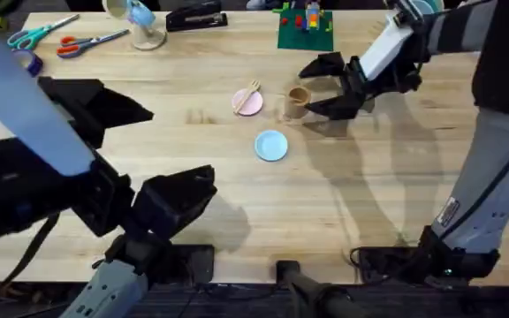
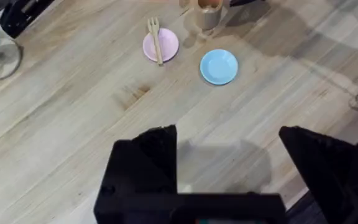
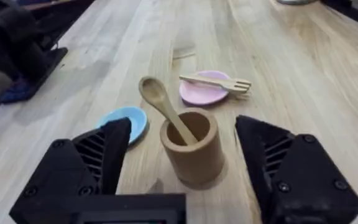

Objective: Pick up a utensil and set it on the pink plate, then put the other utensil in the container.

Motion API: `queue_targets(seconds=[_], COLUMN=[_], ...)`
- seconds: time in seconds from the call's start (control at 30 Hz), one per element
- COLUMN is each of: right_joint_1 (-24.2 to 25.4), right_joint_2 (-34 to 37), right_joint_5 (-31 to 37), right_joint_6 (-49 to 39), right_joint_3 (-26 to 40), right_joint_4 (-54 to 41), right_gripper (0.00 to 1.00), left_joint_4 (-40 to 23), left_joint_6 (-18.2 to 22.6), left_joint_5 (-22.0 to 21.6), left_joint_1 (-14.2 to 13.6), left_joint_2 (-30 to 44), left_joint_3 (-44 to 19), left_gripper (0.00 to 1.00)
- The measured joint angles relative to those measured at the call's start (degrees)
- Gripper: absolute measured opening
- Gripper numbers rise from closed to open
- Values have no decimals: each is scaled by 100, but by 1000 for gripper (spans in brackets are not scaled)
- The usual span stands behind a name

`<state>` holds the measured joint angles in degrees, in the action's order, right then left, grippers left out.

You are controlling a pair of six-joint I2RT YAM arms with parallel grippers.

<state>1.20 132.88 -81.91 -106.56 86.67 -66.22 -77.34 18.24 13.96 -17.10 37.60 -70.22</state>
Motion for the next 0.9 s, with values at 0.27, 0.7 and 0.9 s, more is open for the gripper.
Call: queue_targets(seconds=[0.27, 0.7, 0.9], right_joint_1=[271, 322, 322], right_joint_2=[-645, -2619, -3322], right_joint_5=[636, 2196, 2943], right_joint_6=[-22, 727, 1667], right_joint_3=[0, 0, 0], right_joint_4=[-384, -700, -700], right_gripper=[995, 995, 994], left_joint_4=[0, 0, 0], left_joint_6=[2, 0, 0], left_joint_5=[0, 0, 0], left_joint_1=[0, 0, 0], left_joint_2=[0, -1, 0], left_joint_3=[0, 0, 0], left_gripper=[993, 993, 993])
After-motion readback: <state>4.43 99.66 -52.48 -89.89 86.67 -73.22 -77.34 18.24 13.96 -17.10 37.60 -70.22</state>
